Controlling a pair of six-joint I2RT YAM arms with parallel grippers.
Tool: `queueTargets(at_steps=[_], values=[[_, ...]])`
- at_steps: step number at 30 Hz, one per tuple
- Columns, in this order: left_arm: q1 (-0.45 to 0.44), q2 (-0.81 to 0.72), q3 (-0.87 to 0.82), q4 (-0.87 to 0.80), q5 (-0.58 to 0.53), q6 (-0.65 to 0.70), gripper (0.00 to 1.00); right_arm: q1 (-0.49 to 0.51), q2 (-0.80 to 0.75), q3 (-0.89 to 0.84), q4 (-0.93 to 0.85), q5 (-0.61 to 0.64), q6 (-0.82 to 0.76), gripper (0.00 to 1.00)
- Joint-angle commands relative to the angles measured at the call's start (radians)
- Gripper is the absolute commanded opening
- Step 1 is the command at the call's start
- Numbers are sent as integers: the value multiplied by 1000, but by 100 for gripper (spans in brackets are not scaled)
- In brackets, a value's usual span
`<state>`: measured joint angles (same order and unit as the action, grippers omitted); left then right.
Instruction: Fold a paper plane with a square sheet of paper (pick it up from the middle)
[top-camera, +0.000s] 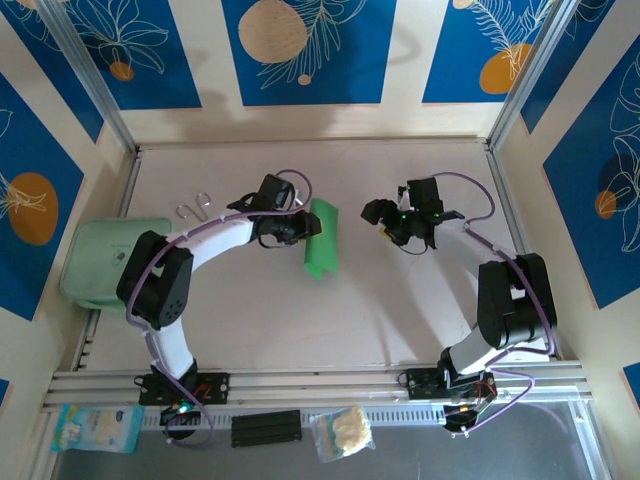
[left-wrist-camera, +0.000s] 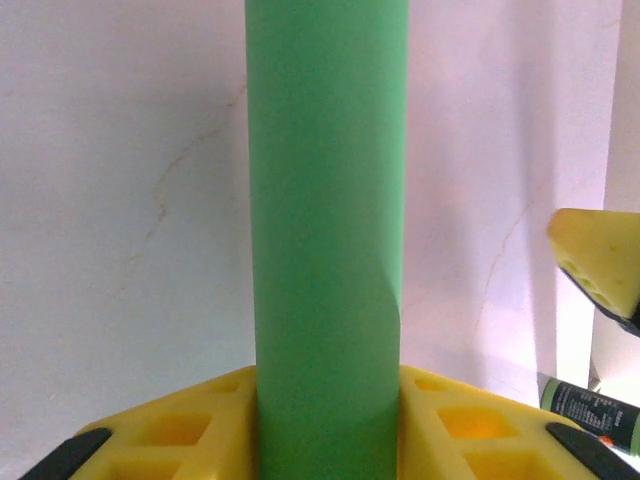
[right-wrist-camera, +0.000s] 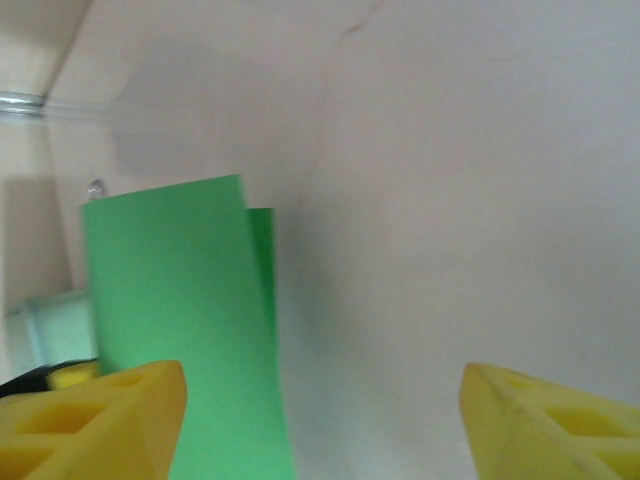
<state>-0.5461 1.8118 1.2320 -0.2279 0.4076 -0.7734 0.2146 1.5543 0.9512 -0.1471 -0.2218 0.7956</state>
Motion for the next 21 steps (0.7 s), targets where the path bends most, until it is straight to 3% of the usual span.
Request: queueTargets(at_steps=[1,15,21], values=[[6,38,-32,65,16,-39,36,22,16,-9,74,-132,-27,65],[5,76,-148,80,-102,-59,35,174,259,105,54,-193,3,23],[5,82,-159,67,-117,-72,36,217,348,165,-3,-169,10,14]])
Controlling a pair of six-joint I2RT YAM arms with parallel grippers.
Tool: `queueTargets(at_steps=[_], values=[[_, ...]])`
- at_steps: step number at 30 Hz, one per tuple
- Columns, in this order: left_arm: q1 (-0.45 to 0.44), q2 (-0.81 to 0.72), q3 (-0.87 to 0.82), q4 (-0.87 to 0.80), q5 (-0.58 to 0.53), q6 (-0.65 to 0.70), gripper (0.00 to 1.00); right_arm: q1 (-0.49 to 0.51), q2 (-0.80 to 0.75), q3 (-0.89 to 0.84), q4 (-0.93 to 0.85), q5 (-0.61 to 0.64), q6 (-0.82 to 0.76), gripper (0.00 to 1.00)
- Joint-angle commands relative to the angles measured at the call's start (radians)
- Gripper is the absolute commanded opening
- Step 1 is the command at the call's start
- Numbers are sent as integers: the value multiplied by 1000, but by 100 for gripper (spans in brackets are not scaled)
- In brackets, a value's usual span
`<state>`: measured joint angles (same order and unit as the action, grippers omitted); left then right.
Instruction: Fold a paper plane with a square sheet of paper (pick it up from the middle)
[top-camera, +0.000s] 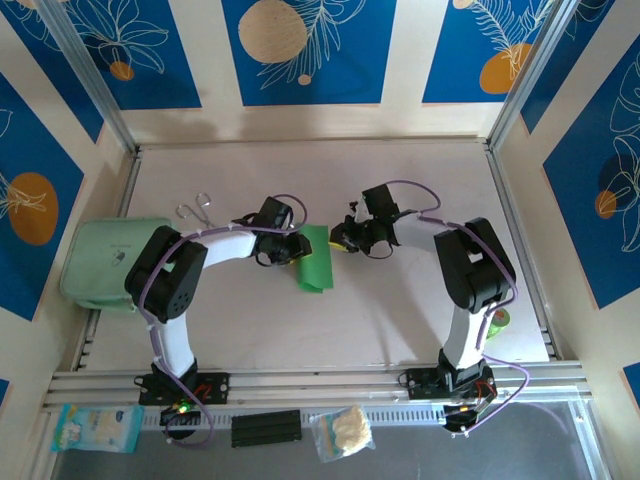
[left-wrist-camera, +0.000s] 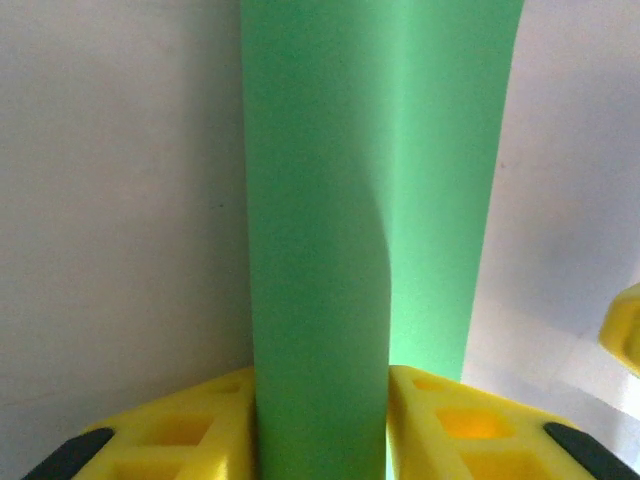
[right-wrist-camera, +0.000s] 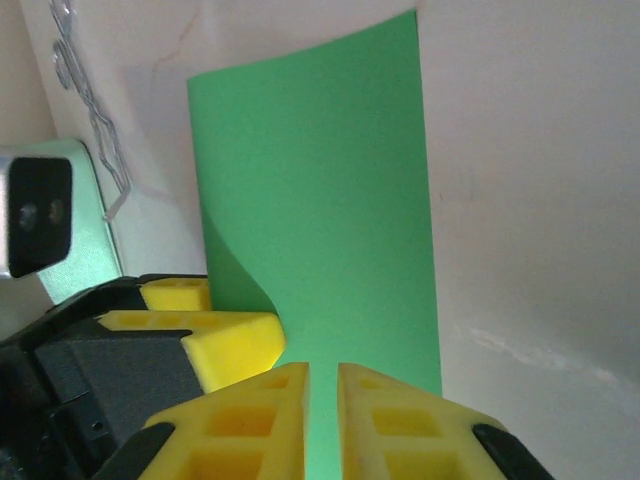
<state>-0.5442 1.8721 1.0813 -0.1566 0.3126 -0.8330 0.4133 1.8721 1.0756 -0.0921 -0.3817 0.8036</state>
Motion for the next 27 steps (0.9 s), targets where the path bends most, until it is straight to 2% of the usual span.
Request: queueTargets(at_steps=[1,11,15,20,23,27], values=[[3,24,-6,-5,-21,-11,37,25,42,51,-73,1,-2,13],[3,26,30,-101,-48,10,42,54,136,111,-195,64,-8,10],[4,6,72,-197,-82,32,51,55,150,112,-210,67,-2,10],[-7,-13,117,-324,-103,66,70,53,150,111,-201,48,9,10],[-22,-9,121,-347,-85,67,75,53,151,115,-193,28,18,10],[-37,15,155,-389,-85,90,78,48,144,110,-162,-26,34,10]])
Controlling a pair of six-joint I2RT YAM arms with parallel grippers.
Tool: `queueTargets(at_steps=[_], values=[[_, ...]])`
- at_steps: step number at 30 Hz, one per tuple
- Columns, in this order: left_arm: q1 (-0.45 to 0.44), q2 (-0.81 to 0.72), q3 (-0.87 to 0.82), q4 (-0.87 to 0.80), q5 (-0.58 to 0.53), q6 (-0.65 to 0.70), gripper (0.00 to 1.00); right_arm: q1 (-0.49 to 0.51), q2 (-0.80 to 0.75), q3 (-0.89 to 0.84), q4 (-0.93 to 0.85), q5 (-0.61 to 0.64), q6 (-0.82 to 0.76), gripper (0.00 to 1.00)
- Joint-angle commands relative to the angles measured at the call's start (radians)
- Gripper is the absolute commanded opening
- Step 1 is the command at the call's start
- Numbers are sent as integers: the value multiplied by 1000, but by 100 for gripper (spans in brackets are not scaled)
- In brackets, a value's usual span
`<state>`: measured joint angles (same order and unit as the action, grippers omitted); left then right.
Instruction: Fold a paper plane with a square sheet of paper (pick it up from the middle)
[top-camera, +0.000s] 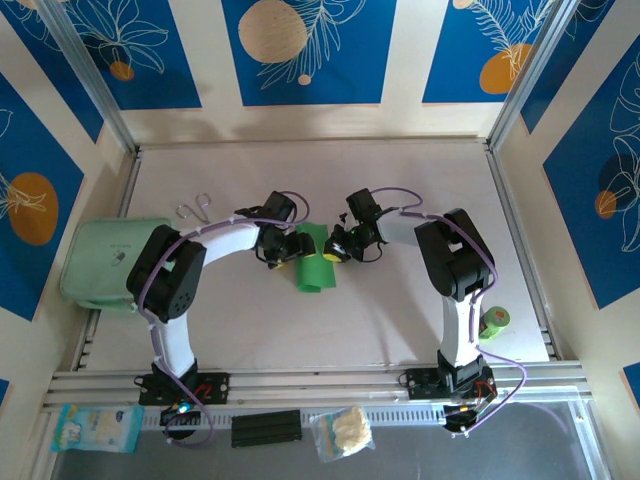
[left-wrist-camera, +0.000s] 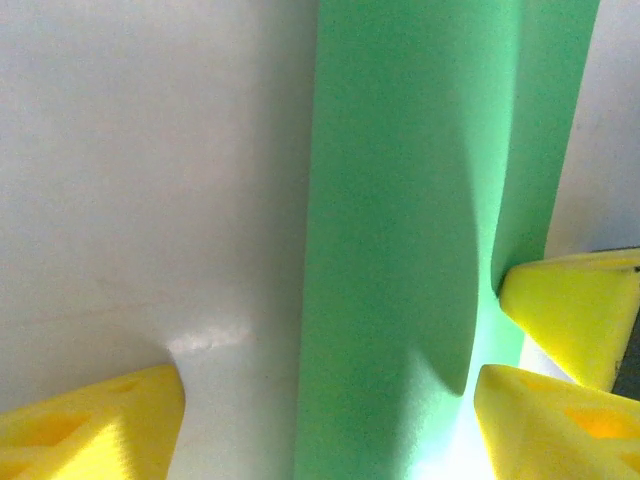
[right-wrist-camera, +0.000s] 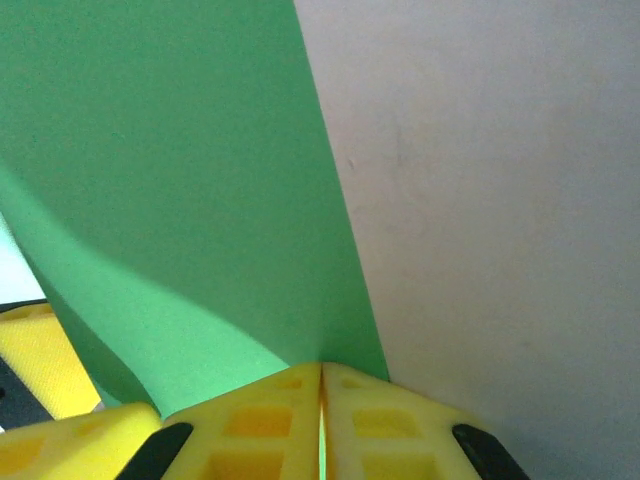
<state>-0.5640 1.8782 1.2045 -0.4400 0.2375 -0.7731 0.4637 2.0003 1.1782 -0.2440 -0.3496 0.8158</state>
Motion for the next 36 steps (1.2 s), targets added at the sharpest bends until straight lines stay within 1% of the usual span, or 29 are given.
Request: queueTargets(at_steps=[1,5,7,12,15,18,22,26,29,36], values=[[-21,15,41,-115,-9,36,78,-3,13,5,8,-83,23,10],[-26,49,66,-142,-18,56,79,-7,-10,-16,81,-164,39,10],[-27,66,78,-162,-30,69,78,-16,-32,-29,100,-172,47,11],[-27,73,67,-140,-37,95,59,-52,-102,-64,97,-121,30,16],[-25,71,61,-132,-35,111,54,-72,-133,-75,66,-79,3,19],[-23,76,60,-130,-34,131,49,-86,-147,-80,41,-55,-17,20],[-21,82,58,-122,-22,165,46,-98,-157,-86,31,-39,-24,19],[-20,91,61,-129,-17,199,46,-103,-154,-86,28,-34,-27,20],[-19,99,61,-133,-19,201,46,-104,-152,-86,27,-34,-27,20],[-19,124,58,-130,-9,185,49,-104,-146,-86,33,-39,-30,20]])
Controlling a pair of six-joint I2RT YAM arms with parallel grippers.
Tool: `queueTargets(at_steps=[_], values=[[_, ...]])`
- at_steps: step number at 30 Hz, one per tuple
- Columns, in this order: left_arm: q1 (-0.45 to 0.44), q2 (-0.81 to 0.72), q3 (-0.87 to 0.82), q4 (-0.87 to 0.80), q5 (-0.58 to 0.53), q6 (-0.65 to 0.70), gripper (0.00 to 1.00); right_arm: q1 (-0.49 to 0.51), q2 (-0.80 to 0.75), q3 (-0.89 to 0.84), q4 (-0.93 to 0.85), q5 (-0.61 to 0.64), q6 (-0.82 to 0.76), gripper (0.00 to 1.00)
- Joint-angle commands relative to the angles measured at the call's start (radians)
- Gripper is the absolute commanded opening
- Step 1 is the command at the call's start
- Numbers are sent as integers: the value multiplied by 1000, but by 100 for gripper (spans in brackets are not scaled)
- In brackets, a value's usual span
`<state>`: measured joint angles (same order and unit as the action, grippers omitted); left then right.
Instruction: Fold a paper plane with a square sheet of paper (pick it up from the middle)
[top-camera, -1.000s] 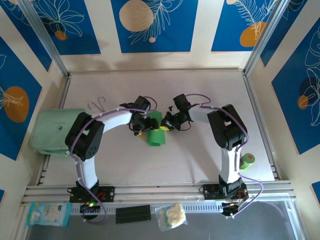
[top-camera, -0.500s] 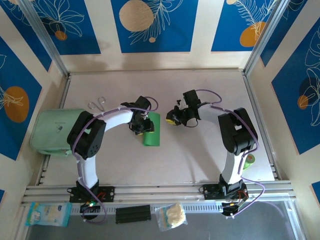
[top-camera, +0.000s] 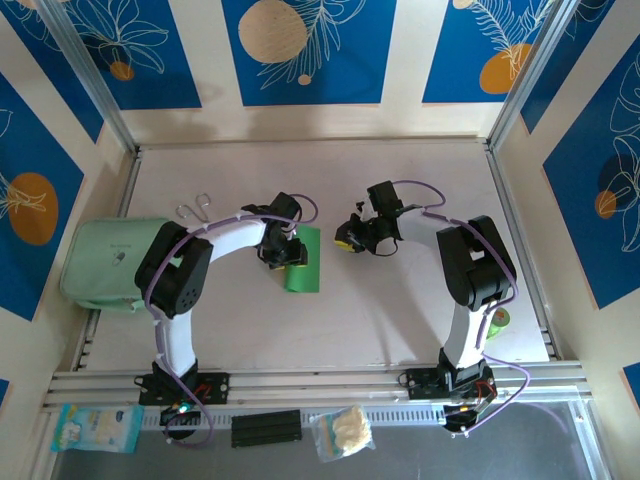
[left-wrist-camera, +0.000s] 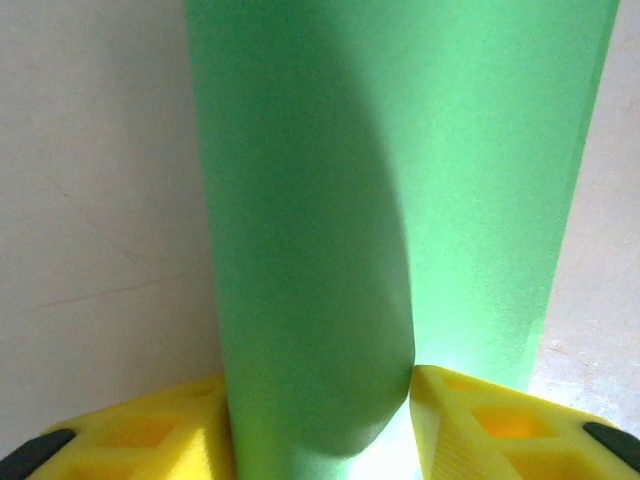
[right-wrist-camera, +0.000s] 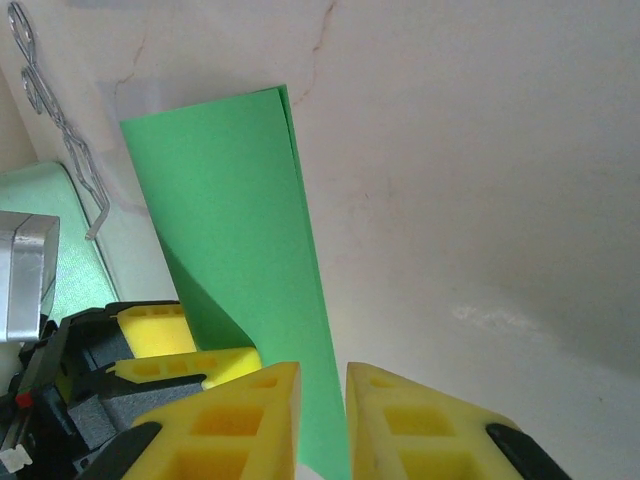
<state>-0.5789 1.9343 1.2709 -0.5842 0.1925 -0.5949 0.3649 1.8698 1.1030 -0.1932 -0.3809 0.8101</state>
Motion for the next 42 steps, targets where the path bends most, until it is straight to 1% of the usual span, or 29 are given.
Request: queueTargets(at_steps=[1,12,26,31,35,42], values=[[-4,73,-7,11,36,3,49,-3,-17,-11,-16,-10,-26,20],[-4,121,-2,-21,42,-1,52,11,0,-6,-8,-17,-26,20],[-11,159,-4,-43,32,1,53,48,27,11,-6,-26,-25,20],[-13,166,-5,-45,28,1,52,86,57,33,4,-40,-19,19],[-14,169,-6,-48,26,3,53,114,89,58,12,-53,-9,15],[-14,175,-8,-47,25,0,53,144,132,100,-1,-52,-12,12]])
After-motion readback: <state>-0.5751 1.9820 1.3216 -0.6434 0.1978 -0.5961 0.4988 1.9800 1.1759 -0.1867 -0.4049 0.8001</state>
